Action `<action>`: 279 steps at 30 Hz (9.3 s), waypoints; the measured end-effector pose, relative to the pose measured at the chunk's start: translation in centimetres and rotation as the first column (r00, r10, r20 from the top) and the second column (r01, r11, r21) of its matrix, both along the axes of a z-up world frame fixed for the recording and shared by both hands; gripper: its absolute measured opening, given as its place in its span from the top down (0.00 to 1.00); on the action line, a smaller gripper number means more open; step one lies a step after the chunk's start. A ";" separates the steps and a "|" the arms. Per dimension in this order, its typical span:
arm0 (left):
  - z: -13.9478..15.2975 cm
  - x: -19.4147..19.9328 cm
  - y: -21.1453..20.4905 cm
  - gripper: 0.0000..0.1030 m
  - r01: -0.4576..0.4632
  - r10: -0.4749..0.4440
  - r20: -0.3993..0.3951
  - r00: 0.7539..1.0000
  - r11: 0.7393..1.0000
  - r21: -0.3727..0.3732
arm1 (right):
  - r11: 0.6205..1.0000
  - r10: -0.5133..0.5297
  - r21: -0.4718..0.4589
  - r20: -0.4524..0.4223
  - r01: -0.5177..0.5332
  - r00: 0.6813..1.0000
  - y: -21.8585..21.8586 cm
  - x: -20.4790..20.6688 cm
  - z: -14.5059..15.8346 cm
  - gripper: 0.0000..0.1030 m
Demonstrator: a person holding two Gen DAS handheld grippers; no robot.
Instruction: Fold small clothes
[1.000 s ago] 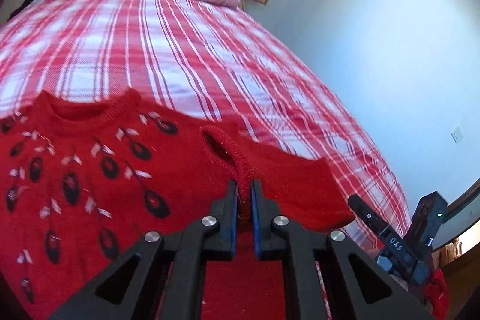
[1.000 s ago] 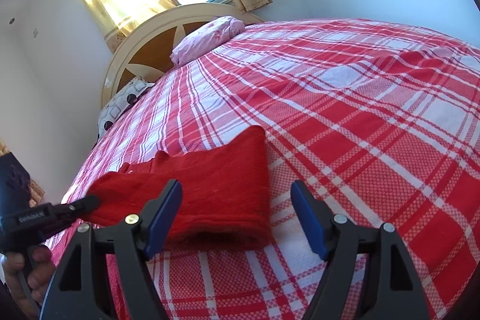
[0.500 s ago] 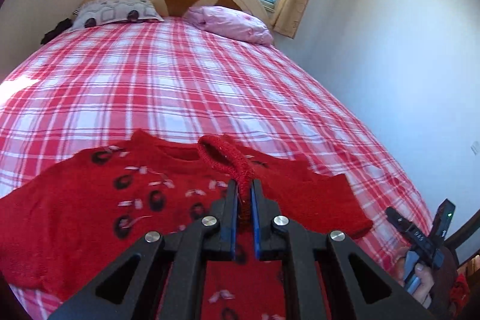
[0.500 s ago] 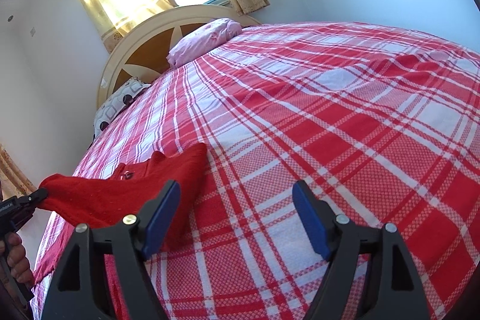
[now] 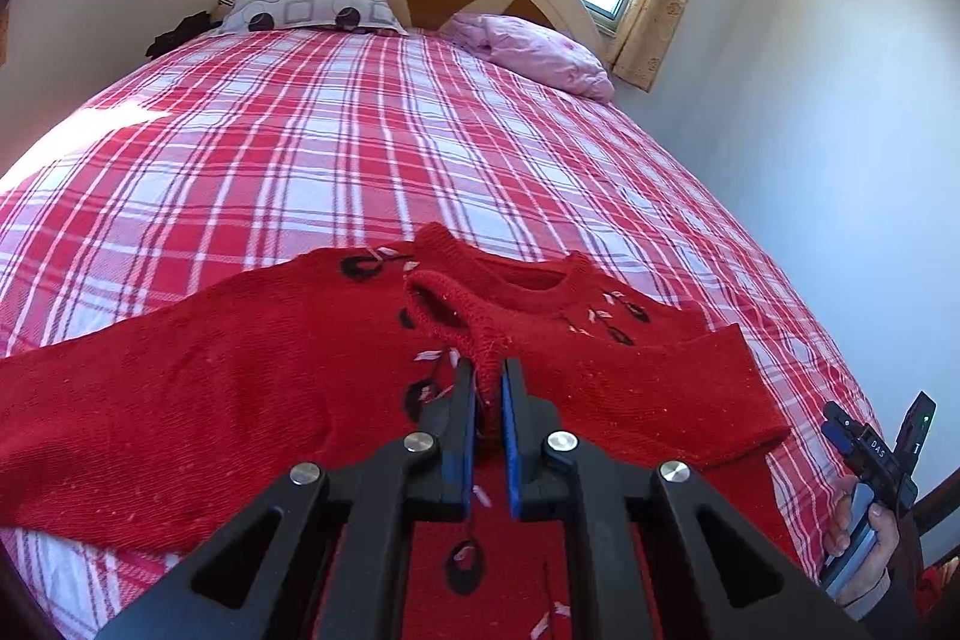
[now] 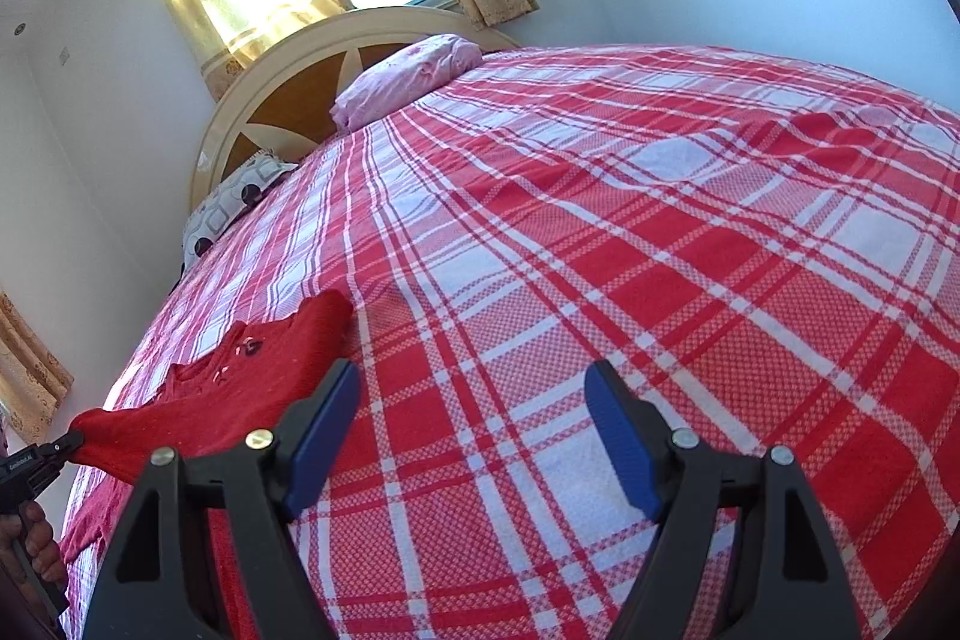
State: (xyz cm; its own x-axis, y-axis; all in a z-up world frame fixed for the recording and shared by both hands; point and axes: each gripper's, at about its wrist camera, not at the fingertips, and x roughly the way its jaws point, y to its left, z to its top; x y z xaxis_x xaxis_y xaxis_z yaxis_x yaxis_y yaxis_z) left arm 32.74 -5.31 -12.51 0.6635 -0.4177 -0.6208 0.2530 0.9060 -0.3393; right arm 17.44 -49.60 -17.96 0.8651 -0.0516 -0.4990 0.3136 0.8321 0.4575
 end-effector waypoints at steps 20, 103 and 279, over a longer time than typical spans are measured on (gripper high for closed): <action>-4.5 -0.3 4.9 0.93 -0.100 0.101 -0.080 0.992 0.995 0.019 | 1.000 0.006 -0.005 -0.015 -0.006 1.000 0.1 0.4 -0.3 0.22; -6.2 -9.8 37.3 0.87 -0.711 0.733 -0.110 0.671 0.679 0.185 | 0.769 0.322 -0.509 -0.216 -0.388 0.922 17.2 3.9 1.3 0.23; -7.7 -2.4 7.3 0.22 -0.299 0.329 -0.083 0.941 0.920 0.253 | 0.833 0.316 -0.319 -0.394 -0.451 0.863 20.4 8.8 0.5 0.66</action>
State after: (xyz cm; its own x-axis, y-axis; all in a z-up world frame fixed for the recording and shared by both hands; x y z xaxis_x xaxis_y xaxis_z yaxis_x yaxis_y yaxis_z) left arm 30.37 1.97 -20.24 0.6499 -0.0337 -0.7593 -0.0871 0.9891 -0.1185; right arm 26.29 -29.16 -17.51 0.6563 0.0043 -0.7545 -0.0008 1.0000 0.0050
